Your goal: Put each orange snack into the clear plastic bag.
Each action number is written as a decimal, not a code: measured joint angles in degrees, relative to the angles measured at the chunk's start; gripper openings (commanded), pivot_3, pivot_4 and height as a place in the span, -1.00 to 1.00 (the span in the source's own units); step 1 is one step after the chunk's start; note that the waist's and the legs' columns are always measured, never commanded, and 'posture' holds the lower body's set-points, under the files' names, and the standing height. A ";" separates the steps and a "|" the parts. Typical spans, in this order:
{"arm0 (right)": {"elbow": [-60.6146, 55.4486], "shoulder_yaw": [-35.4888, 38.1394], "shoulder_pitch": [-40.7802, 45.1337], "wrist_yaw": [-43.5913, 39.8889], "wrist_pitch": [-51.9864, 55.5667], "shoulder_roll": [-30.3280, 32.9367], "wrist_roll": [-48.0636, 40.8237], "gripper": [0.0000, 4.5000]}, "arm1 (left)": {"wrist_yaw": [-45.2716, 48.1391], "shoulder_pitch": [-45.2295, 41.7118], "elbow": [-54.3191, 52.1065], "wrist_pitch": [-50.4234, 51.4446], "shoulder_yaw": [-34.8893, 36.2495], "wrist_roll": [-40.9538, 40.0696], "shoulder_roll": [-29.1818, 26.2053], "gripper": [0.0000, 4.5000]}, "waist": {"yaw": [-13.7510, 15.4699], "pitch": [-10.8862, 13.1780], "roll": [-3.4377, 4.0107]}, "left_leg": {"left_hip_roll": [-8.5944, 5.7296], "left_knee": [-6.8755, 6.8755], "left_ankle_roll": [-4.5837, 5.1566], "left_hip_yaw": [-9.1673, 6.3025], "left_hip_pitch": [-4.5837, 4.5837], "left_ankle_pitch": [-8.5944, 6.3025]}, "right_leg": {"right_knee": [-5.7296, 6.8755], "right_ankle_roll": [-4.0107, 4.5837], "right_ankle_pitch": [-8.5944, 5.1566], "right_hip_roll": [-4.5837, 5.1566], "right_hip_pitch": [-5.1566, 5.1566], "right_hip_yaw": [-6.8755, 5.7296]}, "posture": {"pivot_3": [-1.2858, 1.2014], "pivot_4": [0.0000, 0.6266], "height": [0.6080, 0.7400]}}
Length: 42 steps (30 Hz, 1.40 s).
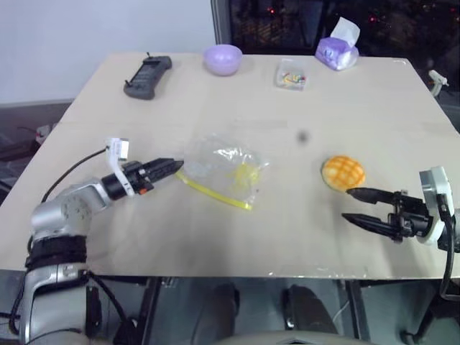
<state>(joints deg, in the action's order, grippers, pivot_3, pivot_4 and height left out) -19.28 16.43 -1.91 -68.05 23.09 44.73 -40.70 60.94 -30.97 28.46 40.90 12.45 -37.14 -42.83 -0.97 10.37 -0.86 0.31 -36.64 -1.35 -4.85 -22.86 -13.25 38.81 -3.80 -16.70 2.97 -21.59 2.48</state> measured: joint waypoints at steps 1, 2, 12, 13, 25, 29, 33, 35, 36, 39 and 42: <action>0.01 -0.23 0.01 0.03 -0.08 -0.13 0.16 0.27 | 1.48 -2.45 3.85 0.09 -1.22 1.06 0.10 0.44 | -0.01 0.01 -0.01 | 0.00 0.00 0.00 0.00 -0.02 0.00 | 0.00 0.00 0.00 0.00 -0.01 -0.01 | 0.03 -0.52 1.00; 0.03 -0.43 0.08 0.07 -0.19 -0.17 0.30 0.27 | 2.88 -4.79 7.49 0.10 -2.29 2.20 0.24 0.44 | -0.02 0.01 -0.01 | -0.01 -0.01 0.00 0.00 -0.03 0.00 | 0.00 0.00 0.00 0.00 -0.02 -0.01 | 0.03 -0.52 1.00; -0.20 -0.82 -1.99 1.37 -1.88 -0.92 1.09 0.27 | 8.11 -23.27 36.50 -7.54 -6.05 13.62 4.34 0.44 | -0.28 0.04 -0.07 | -0.02 -0.10 0.00 -0.05 -0.10 0.00 | 0.02 -0.02 -0.01 -0.01 -0.03 -0.05 | 0.03 -0.52 1.00; -0.37 -0.78 -2.56 1.63 -2.04 -0.93 1.10 0.27 | 8.19 -24.27 37.85 -7.84 -5.26 13.62 4.43 0.44 | -0.34 0.05 -0.08 | -0.01 -0.10 0.00 -0.06 -0.12 0.00 | 0.02 -0.02 -0.01 -0.01 -0.04 -0.05 | 0.03 -0.52 1.00; -1.94 -0.67 -5.08 2.87 -3.34 -1.16 1.10 0.27 | 6.47 -27.79 42.23 -9.93 1.60 15.55 4.12 0.44 | -1.38 0.06 -0.09 | -0.01 -0.15 0.00 -0.08 -0.11 0.00 | 0.07 -0.03 -0.01 0.00 -0.03 -0.06 | 0.03 -0.52 1.00; -1.93 -0.67 -5.08 2.82 -3.39 -1.16 1.10 0.27 | 5.06 -26.10 42.67 -11.93 0.29 19.08 4.47 0.44 | -1.32 0.05 -0.09 | -0.01 -0.16 0.00 -0.08 -0.11 0.00 | 0.07 -0.02 -0.01 0.00 -0.03 -0.05 | 0.03 -0.52 1.00; -1.93 -0.67 -5.09 2.83 -3.40 -1.16 1.10 0.27 | 3.52 -25.87 43.07 -13.88 0.31 20.51 4.54 0.44 | -1.26 0.06 -0.10 | -0.02 -0.20 0.00 -0.09 -0.12 0.00 | 0.08 -0.03 -0.01 0.00 -0.02 -0.07 | 0.03 -0.52 1.00; -1.93 -0.67 -5.11 2.87 -3.40 -1.15 1.10 0.27 | 2.99 -25.86 43.07 -14.72 0.35 21.28 4.66 0.44 | -1.26 0.06 -0.10 | -0.02 -0.21 0.00 -0.09 -0.11 0.00 | 0.09 -0.03 -0.01 0.00 -0.02 -0.07 | 0.03 -0.52 1.00; -1.93 -0.67 -5.17 2.89 -3.39 -1.15 1.10 0.27 | 2.72 -25.86 43.07 -15.13 0.40 21.45 4.80 0.44 | -1.26 0.06 -0.10 | -0.02 -0.21 0.00 -0.09 -0.11 0.00 | 0.11 -0.03 0.00 0.00 -0.01 -0.07 | 0.03 -0.52 1.00; -1.94 -0.63 -5.60 2.98 -3.39 -1.14 1.10 0.27 | 2.96 -25.86 43.06 -15.48 0.44 21.94 5.06 0.44 | -1.26 0.05 -0.10 | -0.02 -0.22 0.00 -0.09 -0.09 0.00 | 0.14 -0.03 0.00 0.00 0.00 -0.07 | 0.03 -0.52 1.00; -2.04 -0.20 -6.12 3.22 -3.37 -1.10 1.09 0.27 | 5.14 -25.85 43.04 -14.95 0.07 22.60 5.19 0.44 | -1.24 0.05 -0.09 | -0.02 -0.23 0.00 -0.09 -0.09 0.00 | 0.14 -0.03 0.00 0.00 0.00 -0.07 | 0.03 -0.52 1.00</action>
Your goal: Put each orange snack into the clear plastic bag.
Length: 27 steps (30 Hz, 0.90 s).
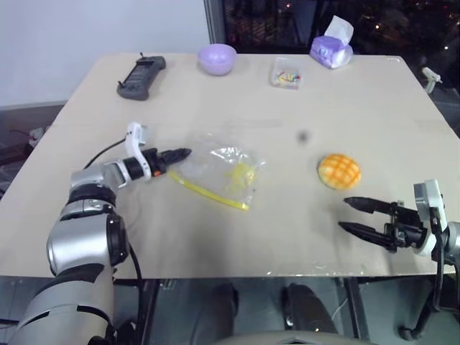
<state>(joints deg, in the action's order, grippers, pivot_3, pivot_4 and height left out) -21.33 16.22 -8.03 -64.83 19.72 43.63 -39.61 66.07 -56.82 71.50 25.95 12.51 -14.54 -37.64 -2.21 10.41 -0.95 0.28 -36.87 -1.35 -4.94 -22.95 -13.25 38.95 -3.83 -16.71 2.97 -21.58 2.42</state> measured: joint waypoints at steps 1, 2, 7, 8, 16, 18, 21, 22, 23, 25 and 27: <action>-0.04 0.16 -0.13 0.14 0.01 0.06 0.00 0.27 | 1.08 0.06 -0.03 0.34 -0.36 0.26 0.02 0.44 | 0.01 0.00 0.00 | 0.00 0.00 0.00 0.00 0.00 0.00 | 0.00 0.00 0.00 0.00 0.00 0.00 | 0.03 -0.52 1.00; -0.11 0.29 -0.24 0.17 0.02 0.12 -0.01 0.27 | 2.20 0.10 -0.06 0.80 -0.81 0.48 0.04 0.44 | 0.01 0.00 0.00 | -0.01 0.00 0.00 0.00 0.00 0.00 | 0.00 0.00 0.00 0.00 0.00 0.00 | 0.03 -0.52 1.00; -0.77 0.42 -0.46 0.55 0.09 0.20 -0.03 0.27 | 9.00 0.89 -1.40 2.74 -3.12 1.88 0.27 0.44 | 0.01 -0.02 0.02 | -0.01 0.00 0.00 0.00 0.01 0.00 | 0.00 0.00 0.00 0.00 0.01 0.00 | 0.03 -0.52 1.00; -0.85 0.42 -0.46 0.64 0.09 0.20 -0.03 0.27 | 9.71 0.93 -1.56 3.06 -3.38 2.05 0.29 0.44 | 0.02 -0.03 0.02 | -0.01 0.00 0.00 0.00 0.01 0.00 | 0.00 0.00 0.00 0.00 0.02 0.00 | 0.03 -0.52 1.00; -1.12 0.42 -0.43 1.28 0.14 0.20 -0.08 0.27 | 13.17 1.68 -2.61 5.54 -4.21 2.61 0.34 0.11 | 0.00 -0.03 0.02 | -0.01 -0.01 0.00 0.00 0.01 0.00 | 0.00 0.00 0.00 0.00 0.01 0.01 | 0.03 -0.52 1.00; -1.12 0.42 -0.40 1.34 0.16 0.20 -0.09 0.27 | 13.23 2.52 -2.61 6.99 -4.07 2.56 0.46 -0.35 | -0.04 -0.03 0.02 | 0.00 -0.01 0.00 0.00 0.01 0.00 | 0.00 0.00 0.00 0.00 0.01 0.01 | 0.03 -0.52 1.00; -1.12 0.42 -0.35 1.35 0.19 0.20 -0.10 0.27 | 13.83 3.31 -2.81 8.41 -4.03 2.51 0.57 -0.92 | -0.05 -0.03 0.02 | 0.00 -0.01 0.00 0.00 0.01 0.00 | 0.01 0.00 0.00 0.00 0.01 0.01 | 0.03 -0.52 1.00; -1.12 0.41 -0.34 1.35 0.22 0.20 -0.10 0.27 | 14.33 3.30 -3.16 8.81 -3.98 2.37 0.56 -0.98 | -0.02 -0.04 0.02 | 0.00 -0.01 0.00 0.00 0.02 0.00 | 0.01 0.00 0.00 0.00 0.02 0.01 | 0.03 -0.52 1.00; -1.12 0.41 -0.10 1.35 0.23 0.20 -0.12 0.27 | 14.86 3.32 -3.55 9.67 -3.97 2.10 0.56 -0.98 | 0.03 -0.07 0.07 | 0.00 -0.02 0.00 0.00 0.06 0.00 | 0.03 0.00 0.00 0.00 0.03 0.01 | 0.03 -0.52 1.00; -1.14 0.41 0.04 1.42 0.34 0.22 -0.15 0.27 | 16.99 4.25 -5.21 12.69 -3.93 1.28 0.41 -0.98 | -0.06 -0.07 0.08 | 0.01 -0.02 0.00 0.00 0.06 0.00 | 0.07 0.00 0.00 -0.01 0.02 0.01 | 0.03 -0.52 1.00; -1.14 0.38 0.14 1.56 0.61 0.22 -0.17 0.27 | 19.27 5.33 -7.29 16.00 -3.92 0.23 0.42 -0.98 | -0.07 -0.07 0.08 | 0.01 -0.03 0.00 0.01 0.04 0.00 | 0.05 0.00 0.00 -0.01 0.02 0.02 | 0.03 -0.52 1.00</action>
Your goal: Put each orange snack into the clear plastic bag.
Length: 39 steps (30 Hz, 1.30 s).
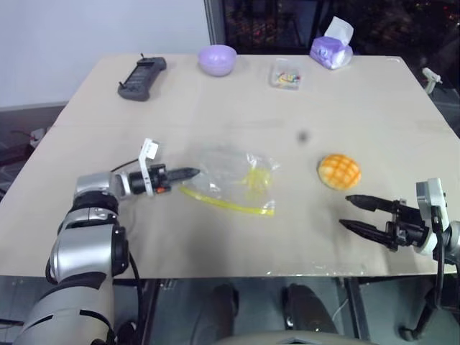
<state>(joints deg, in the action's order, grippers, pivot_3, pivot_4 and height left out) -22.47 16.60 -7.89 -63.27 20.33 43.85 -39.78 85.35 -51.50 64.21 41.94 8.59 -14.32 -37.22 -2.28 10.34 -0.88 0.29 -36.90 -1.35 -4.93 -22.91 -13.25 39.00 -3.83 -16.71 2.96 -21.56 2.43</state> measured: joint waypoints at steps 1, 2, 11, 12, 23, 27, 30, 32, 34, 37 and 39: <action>0.00 -0.13 0.42 0.30 0.22 -0.01 0.02 0.27 | 1.24 0.96 -1.84 2.75 0.14 -1.28 0.07 -0.98 | -0.04 0.00 0.00 | 0.00 0.00 0.00 0.00 -0.01 0.00 | 0.00 0.00 0.00 0.00 0.00 0.01 | 0.03 -0.52 1.00; -0.10 -0.31 0.93 0.66 0.36 -0.01 0.03 0.27 | 1.91 1.54 -3.00 4.76 0.39 -2.26 0.37 -0.98 | -0.05 0.01 0.00 | 0.00 -0.02 0.00 0.00 -0.02 0.00 | 0.00 0.00 0.00 0.01 -0.01 0.01 | 0.03 -0.52 1.00; -5.98 -11.10 9.52 9.84 4.12 -1.00 6.46 0.27 | -15.53 8.33 -21.59 25.46 19.31 -19.34 9.81 -0.98 | 0.27 0.01 -0.02 | 0.03 -0.18 0.00 -0.13 -0.10 0.00 | 0.02 0.00 0.00 0.06 -0.01 -0.09 | 0.03 -0.52 1.00; -6.86 -15.87 10.24 10.46 3.85 -1.08 10.07 0.27 | -23.26 9.06 -25.06 27.96 24.52 -22.46 14.79 -0.98 | 0.56 0.01 -0.03 | 0.01 -0.29 0.00 -0.19 -0.20 0.00 | 0.00 -0.01 0.01 0.07 -0.02 -0.16 | 0.03 -0.52 1.00; 5.40 -33.49 21.51 22.02 -10.22 -8.91 39.72 0.27 | -75.09 10.12 -50.92 37.93 50.30 -41.29 42.63 -0.98 | 0.41 -0.03 -0.11 | -0.08 -0.42 -0.07 -0.12 -0.16 0.03 | 0.09 -0.06 0.05 0.15 -0.01 -0.05 | 0.03 -0.52 1.00; 11.07 -36.91 22.67 25.91 -14.91 -10.15 48.26 0.27 | -85.31 10.65 -54.50 38.19 52.15 -49.58 44.05 -0.98 | 0.34 -0.02 -0.12 | -0.08 -0.37 -0.28 -0.08 -0.14 0.14 | 0.05 -0.06 0.05 0.14 -0.01 -0.01 | 0.03 -0.52 1.00; 12.93 -37.62 23.62 28.55 -17.21 -11.13 52.20 0.27 | -90.03 11.75 -54.80 37.35 51.71 -54.86 44.08 -0.98 | 0.39 -0.04 -0.14 | -0.10 -0.35 -0.29 -0.06 -0.08 0.15 | 0.07 -0.06 0.06 0.13 0.03 0.02 | 0.03 -0.52 1.00; 14.04 -37.93 23.67 30.23 -18.69 -11.13 54.35 0.27 | -92.10 13.13 -54.82 36.15 51.16 -57.78 43.79 -0.98 | 0.47 -0.09 -0.19 | -0.10 -0.35 -0.29 -0.05 0.02 0.15 | 0.07 -0.06 0.06 0.13 0.11 0.03 | 0.03 -0.52 1.00; 15.17 -37.93 23.75 31.99 -19.73 -11.12 56.02 0.27 | -93.94 14.76 -54.84 34.89 49.60 -60.51 43.72 -0.98 | 0.57 -0.10 -0.21 | -0.10 -0.36 -0.29 -0.08 0.17 0.15 | 0.05 -0.06 0.06 0.13 0.27 0.00 | 0.03 -0.52 1.00; 16.72 -37.91 24.18 33.93 -20.74 -11.17 57.48 0.04 | -95.46 16.21 -54.83 33.05 47.01 -63.75 42.72 -1.00 | 0.78 -0.17 -0.31 | -0.10 -0.38 -0.29 -0.11 0.22 0.15 | 0.01 -0.07 0.07 0.12 0.34 -0.02 | 0.03 -0.52 1.00; 18.74 -37.60 24.56 36.32 -21.22 -11.16 59.38 -0.32 | -95.70 17.53 -54.58 31.83 45.04 -65.51 41.68 -1.00 | 1.04 -0.18 -0.32 | -0.12 -0.41 -0.29 -0.10 0.21 0.15 | 0.00 -0.08 0.09 0.12 0.34 -0.01 | 0.03 -0.52 1.00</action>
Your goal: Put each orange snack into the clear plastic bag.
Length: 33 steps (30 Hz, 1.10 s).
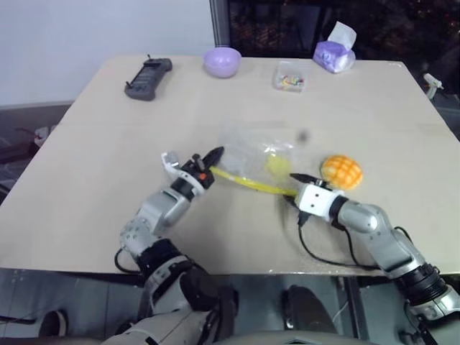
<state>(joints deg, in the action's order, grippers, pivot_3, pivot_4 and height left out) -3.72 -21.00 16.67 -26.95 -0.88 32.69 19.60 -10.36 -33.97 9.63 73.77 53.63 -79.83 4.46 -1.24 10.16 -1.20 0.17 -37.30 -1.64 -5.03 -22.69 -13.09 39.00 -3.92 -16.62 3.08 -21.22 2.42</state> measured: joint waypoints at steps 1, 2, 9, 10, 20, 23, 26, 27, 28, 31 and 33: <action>0.94 0.30 0.01 0.84 -0.32 0.02 0.83 -0.55 | -0.01 0.60 0.14 -0.58 -0.84 -0.81 -0.47 -1.00 | 0.16 0.00 0.00 | 0.00 0.00 0.00 0.00 0.00 0.00 | 0.00 0.00 0.00 0.00 0.00 0.00 | 0.03 -0.52 1.00; 2.09 0.73 0.00 1.55 -0.64 0.05 1.51 -0.80 | -0.03 1.33 0.25 -1.45 -2.03 -1.79 -1.11 -1.00 | 0.32 0.00 0.00 | 0.00 0.00 -0.01 0.00 -0.01 0.00 | -0.01 0.01 0.00 0.00 -0.01 0.00 | 0.03 -0.52 1.00; 3.68 2.28 -0.15 2.52 -1.07 0.09 2.47 -0.99 | 0.83 4.06 2.28 -4.79 -7.82 -5.73 -4.64 -1.00 | 0.41 0.00 0.01 | 0.00 0.07 -0.02 0.00 -0.03 0.01 | -0.07 0.01 0.00 -0.01 -0.02 0.01 | 0.03 -0.52 1.00; 3.82 2.44 -0.15 2.55 -1.33 0.09 2.56 -0.99 | 1.78 4.82 2.37 -5.41 -9.27 -5.91 -5.58 -1.00 | 0.39 0.00 0.01 | 0.00 0.08 -0.02 0.00 -0.03 0.01 | -0.07 0.01 0.00 -0.01 -0.03 0.01 | 0.03 -0.52 1.00; 4.03 3.94 0.23 2.24 -2.09 -1.35 2.10 -1.00 | 16.56 9.76 1.75 -10.89 -19.85 2.38 -13.62 0.14 | 0.17 0.01 0.03 | 0.03 0.17 -0.01 0.02 -0.03 0.01 | -0.10 0.03 -0.01 -0.04 -0.07 0.02 | 0.03 -0.52 1.00; 4.01 3.96 1.04 1.39 -2.16 -1.40 1.65 -1.00 | 22.25 10.10 1.30 -14.19 -22.75 7.22 -17.17 0.14 | 0.17 0.02 0.03 | 0.02 0.17 -0.01 0.02 -0.07 0.01 | -0.12 0.03 -0.01 -0.04 -0.10 0.02 | 0.03 -0.52 1.00; 3.39 3.99 2.10 -0.12 -2.19 -1.39 0.83 -1.00 | 27.84 9.62 -1.97 -17.79 -25.14 11.41 -21.01 0.14 | 0.19 0.04 0.04 | 0.03 0.22 -0.02 0.02 -0.16 0.01 | -0.14 0.03 -0.01 -0.04 -0.17 0.02 | 0.03 -0.52 1.00; 3.21 3.99 2.35 -0.45 -2.18 -1.38 0.70 -1.00 | 29.17 9.36 -3.12 -18.97 -25.86 12.65 -21.95 0.14 | 0.21 0.04 0.04 | 0.03 0.24 -0.02 0.02 -0.17 0.01 | -0.16 0.04 -0.01 -0.04 -0.17 0.02 | 0.03 -0.52 1.00; 3.01 4.00 2.50 -0.72 -2.18 -1.38 0.66 -1.00 | 30.08 9.24 -4.01 -19.82 -26.52 13.61 -22.68 0.14 | 0.21 0.04 0.04 | 0.03 0.25 -0.02 0.02 -0.17 0.01 | -0.17 0.04 -0.01 -0.03 -0.17 0.02 | 0.03 -0.52 1.00; 2.17 4.08 4.20 -2.35 -1.82 -1.39 0.06 -1.00 | 35.86 8.06 -10.07 -30.06 -33.65 25.90 -28.14 0.14 | 0.35 0.04 0.05 | 0.02 0.38 -0.03 0.06 -0.16 0.01 | -0.28 0.04 -0.01 -0.01 -0.18 0.05 | 0.03 -0.52 1.00; 2.01 4.12 5.28 -3.47 -0.40 -1.80 -0.87 -1.00 | 40.65 8.34 -15.27 -40.47 -41.73 38.44 -33.19 0.14 | 0.34 0.06 0.03 | 0.02 0.51 -0.03 0.11 -0.26 0.02 | -0.31 0.05 -0.01 -0.01 -0.34 0.09 | 0.03 -0.52 1.00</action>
<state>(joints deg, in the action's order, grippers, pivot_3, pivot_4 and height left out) -1.71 -16.88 21.95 -30.41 -1.28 30.89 18.73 30.29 -25.63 -5.65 33.30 11.90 -41.40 -28.72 -0.91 10.22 -1.17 0.19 -36.79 -1.67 -4.93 -22.96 -13.08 38.69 -3.87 -16.63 3.07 -21.56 2.51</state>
